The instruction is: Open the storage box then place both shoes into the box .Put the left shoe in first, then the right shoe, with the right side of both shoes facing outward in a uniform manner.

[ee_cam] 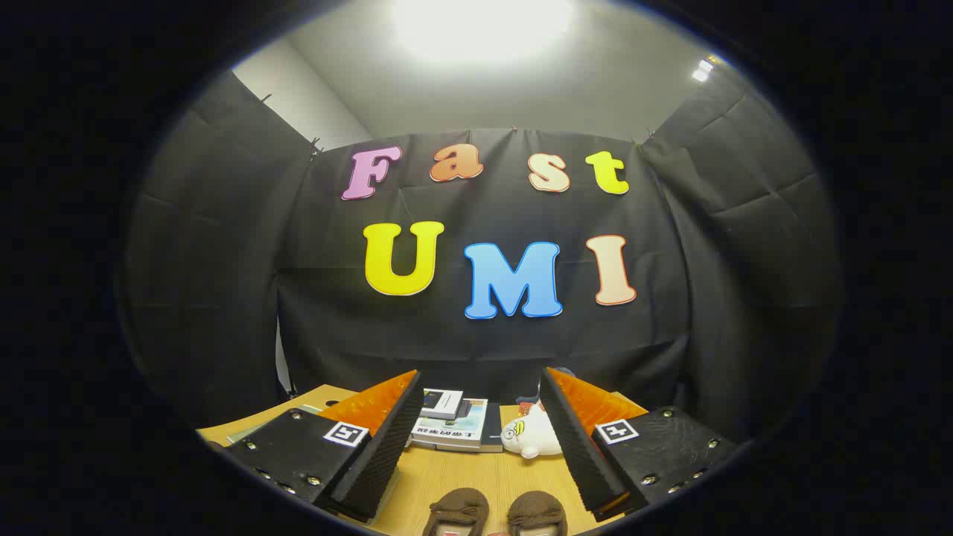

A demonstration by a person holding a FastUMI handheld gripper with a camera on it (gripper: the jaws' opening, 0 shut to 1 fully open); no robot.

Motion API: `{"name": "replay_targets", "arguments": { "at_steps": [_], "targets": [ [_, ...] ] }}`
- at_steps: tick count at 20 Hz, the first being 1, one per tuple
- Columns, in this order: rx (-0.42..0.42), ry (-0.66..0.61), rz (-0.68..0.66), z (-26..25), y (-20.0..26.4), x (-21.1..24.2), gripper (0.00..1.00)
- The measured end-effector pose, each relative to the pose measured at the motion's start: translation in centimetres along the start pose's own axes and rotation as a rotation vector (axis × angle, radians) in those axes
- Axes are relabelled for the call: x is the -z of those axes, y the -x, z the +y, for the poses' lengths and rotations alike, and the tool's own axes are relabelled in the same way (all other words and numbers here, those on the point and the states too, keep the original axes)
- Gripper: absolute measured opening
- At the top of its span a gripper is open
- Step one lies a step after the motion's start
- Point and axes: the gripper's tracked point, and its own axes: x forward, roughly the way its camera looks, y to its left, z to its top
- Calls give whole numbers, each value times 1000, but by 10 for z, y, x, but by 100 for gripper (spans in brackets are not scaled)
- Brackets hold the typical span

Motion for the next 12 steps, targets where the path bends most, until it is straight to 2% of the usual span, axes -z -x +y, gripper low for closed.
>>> {"name": "replay_targets", "arguments": {
  "at_steps": [12],
  "targets": [
    [10, -5, -5, 0, -1, 2, 95]
  ]
}}
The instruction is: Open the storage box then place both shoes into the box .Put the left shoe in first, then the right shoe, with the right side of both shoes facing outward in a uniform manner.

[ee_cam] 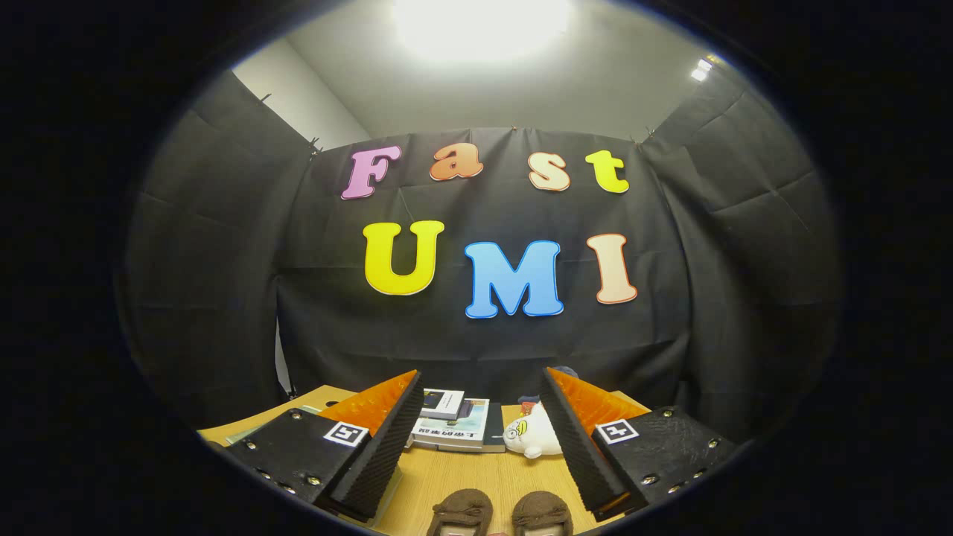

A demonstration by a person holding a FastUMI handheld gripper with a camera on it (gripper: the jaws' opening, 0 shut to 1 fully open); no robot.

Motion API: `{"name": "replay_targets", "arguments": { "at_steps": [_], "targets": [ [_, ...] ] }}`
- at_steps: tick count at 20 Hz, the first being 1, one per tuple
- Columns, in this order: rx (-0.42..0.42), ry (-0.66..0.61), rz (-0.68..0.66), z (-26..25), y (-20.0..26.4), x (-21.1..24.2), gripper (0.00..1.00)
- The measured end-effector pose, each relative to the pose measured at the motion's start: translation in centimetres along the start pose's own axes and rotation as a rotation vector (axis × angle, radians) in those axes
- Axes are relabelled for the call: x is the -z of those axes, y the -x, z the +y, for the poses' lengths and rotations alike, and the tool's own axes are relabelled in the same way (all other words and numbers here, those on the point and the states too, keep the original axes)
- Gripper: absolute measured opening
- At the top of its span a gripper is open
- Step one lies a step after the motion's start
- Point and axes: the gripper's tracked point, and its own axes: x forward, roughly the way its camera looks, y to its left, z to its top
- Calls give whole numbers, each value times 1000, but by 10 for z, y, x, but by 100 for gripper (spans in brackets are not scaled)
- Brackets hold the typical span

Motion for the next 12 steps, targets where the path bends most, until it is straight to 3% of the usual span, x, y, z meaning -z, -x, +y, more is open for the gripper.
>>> {"name": "replay_targets", "arguments": {
  "at_steps": [7, 12],
  "targets": [
    [-6, -7, 0, 4, 3, 1, 95],
    [-63, -108, 52, 17, 8, 17, 96]
  ]
}}
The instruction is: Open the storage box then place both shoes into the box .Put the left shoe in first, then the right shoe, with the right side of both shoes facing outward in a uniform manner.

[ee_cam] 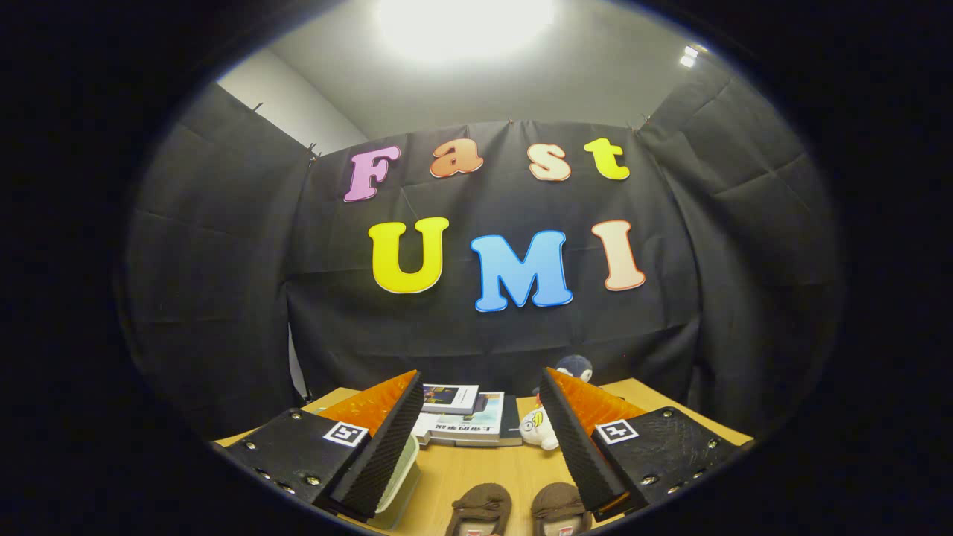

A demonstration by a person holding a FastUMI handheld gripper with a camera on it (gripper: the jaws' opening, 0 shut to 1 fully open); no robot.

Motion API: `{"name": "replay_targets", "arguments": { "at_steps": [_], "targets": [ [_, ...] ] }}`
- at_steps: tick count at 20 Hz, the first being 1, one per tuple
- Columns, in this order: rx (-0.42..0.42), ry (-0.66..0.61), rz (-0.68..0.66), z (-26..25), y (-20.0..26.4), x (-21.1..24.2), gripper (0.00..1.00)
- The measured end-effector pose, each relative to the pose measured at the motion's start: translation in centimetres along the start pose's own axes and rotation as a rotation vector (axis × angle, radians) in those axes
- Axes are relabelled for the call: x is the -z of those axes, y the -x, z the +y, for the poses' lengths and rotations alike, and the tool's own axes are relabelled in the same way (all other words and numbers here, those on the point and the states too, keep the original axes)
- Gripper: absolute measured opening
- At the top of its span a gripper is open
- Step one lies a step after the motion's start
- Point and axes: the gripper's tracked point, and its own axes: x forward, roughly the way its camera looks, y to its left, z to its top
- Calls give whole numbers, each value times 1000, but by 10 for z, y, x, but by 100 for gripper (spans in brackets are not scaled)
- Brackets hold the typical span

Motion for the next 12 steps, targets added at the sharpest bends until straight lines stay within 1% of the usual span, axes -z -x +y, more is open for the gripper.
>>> {"name": "replay_targets", "arguments": {
  "at_steps": [5, 12],
  "targets": [
    [-63, -210, 136, 14, 7, 44, 96],
    [-151, -435, 312, 39, 11, 99, 98]
  ]
}}
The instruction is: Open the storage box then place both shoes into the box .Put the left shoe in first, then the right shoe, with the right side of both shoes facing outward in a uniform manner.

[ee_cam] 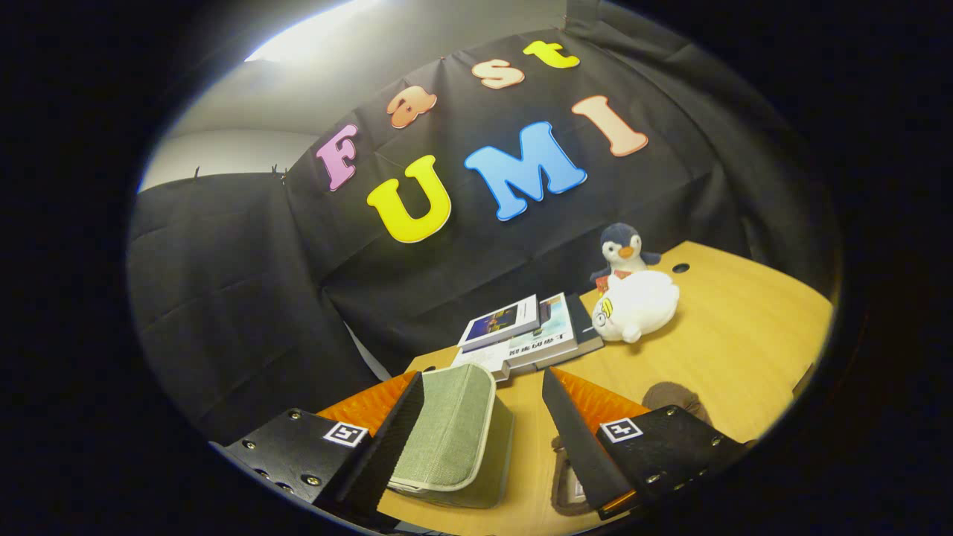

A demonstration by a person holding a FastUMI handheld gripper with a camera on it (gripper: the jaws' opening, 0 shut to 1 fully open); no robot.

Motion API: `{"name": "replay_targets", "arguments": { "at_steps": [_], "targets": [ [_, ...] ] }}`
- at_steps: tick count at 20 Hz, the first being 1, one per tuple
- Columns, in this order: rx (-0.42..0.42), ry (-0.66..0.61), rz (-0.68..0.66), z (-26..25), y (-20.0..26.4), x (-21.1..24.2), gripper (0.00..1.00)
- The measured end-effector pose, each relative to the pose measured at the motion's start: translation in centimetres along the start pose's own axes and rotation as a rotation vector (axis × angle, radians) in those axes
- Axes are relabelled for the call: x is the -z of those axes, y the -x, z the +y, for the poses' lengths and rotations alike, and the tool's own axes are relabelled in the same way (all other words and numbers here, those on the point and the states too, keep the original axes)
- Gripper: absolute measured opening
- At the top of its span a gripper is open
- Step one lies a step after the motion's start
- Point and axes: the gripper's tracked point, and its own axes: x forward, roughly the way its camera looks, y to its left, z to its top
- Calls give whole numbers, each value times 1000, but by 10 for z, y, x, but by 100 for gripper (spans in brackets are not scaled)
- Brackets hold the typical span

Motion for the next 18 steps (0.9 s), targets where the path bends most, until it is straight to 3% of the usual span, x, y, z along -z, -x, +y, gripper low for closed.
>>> {"name": "replay_targets", "arguments": {
  "at_steps": [10, 18],
  "targets": [
    [-89, -397, 243, 6, -16, 70, 96],
    [-131, -632, 343, 11, -28, 106, 96]
  ]
}}
